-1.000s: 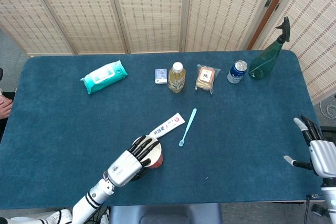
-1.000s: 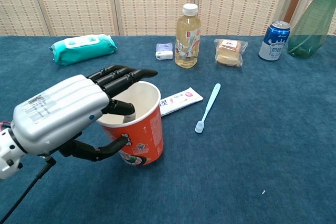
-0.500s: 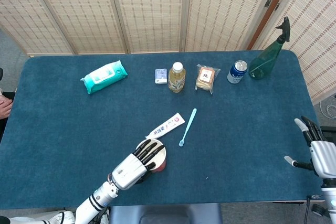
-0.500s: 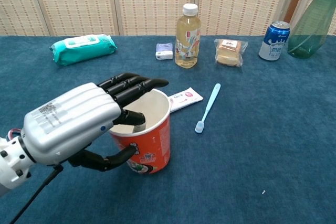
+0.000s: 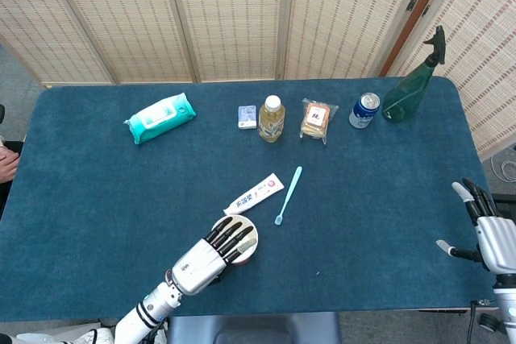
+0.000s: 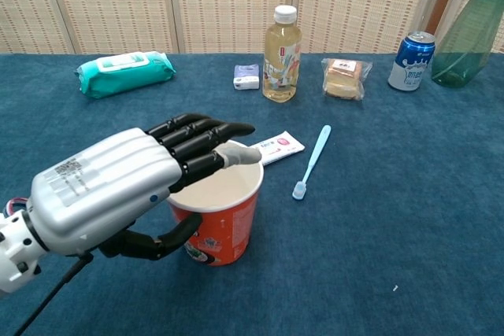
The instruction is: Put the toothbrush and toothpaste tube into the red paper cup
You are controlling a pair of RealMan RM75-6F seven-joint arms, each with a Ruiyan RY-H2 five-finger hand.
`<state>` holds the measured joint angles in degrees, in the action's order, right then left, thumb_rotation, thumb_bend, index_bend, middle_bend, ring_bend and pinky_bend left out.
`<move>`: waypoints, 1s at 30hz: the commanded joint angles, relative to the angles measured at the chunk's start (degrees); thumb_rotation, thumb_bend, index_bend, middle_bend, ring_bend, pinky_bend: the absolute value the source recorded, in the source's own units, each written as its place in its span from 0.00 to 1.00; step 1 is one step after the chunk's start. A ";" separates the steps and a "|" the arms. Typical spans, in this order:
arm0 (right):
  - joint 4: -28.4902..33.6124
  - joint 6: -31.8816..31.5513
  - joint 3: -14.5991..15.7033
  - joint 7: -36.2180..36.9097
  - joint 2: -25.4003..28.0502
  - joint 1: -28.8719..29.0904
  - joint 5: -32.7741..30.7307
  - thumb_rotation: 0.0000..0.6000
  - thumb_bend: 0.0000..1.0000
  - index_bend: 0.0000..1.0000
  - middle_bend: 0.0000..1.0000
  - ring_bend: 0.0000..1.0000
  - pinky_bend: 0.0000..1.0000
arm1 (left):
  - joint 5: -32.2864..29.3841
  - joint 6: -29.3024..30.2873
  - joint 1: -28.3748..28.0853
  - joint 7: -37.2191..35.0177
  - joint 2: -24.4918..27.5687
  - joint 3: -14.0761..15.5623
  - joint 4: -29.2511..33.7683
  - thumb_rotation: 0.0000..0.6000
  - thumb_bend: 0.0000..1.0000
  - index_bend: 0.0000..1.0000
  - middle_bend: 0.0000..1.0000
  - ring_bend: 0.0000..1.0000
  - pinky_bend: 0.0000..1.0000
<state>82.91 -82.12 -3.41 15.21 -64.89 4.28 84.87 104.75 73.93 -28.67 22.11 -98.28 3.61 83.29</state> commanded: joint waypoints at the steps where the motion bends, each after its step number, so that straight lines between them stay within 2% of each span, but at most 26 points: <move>1: 0.06 -0.04 -0.05 0.02 0.04 0.02 0.03 1.00 0.00 0.00 0.00 0.00 0.33 | -0.42 -0.13 0.38 1.01 1.35 0.22 1.75 1.00 0.53 0.04 0.00 0.00 0.00; 16: 1.81 0.00 -0.41 -1.52 0.62 0.89 0.91 1.00 0.00 0.00 0.00 0.00 0.33 | -2.57 0.34 3.19 4.38 10.54 1.76 13.00 1.00 0.53 0.04 0.00 0.00 0.00; 21: 3.15 -0.03 -0.69 -2.66 1.25 1.42 1.35 1.00 0.00 0.00 0.00 0.00 0.33 | -1.71 2.74 4.47 2.51 14.94 2.42 15.73 1.00 0.53 0.06 0.00 0.00 0.00; 25: 4.63 0.48 -0.98 -4.11 1.97 2.44 2.13 1.00 0.00 0.00 0.00 0.00 0.33 | -3.66 5.31 6.04 0.70 18.89 1.38 17.53 1.00 0.53 0.10 0.00 0.00 0.00; 30: 7.26 2.16 -1.71 -6.92 2.84 4.85 3.40 1.00 0.00 0.00 0.00 0.00 0.33 | -7.80 7.42 7.52 -1.51 23.24 -1.25 17.80 1.00 0.55 0.12 0.00 0.00 0.00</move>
<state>89.50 -80.55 -4.82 8.96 -62.35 8.46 87.88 98.13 80.51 -21.82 21.49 -76.12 3.33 100.92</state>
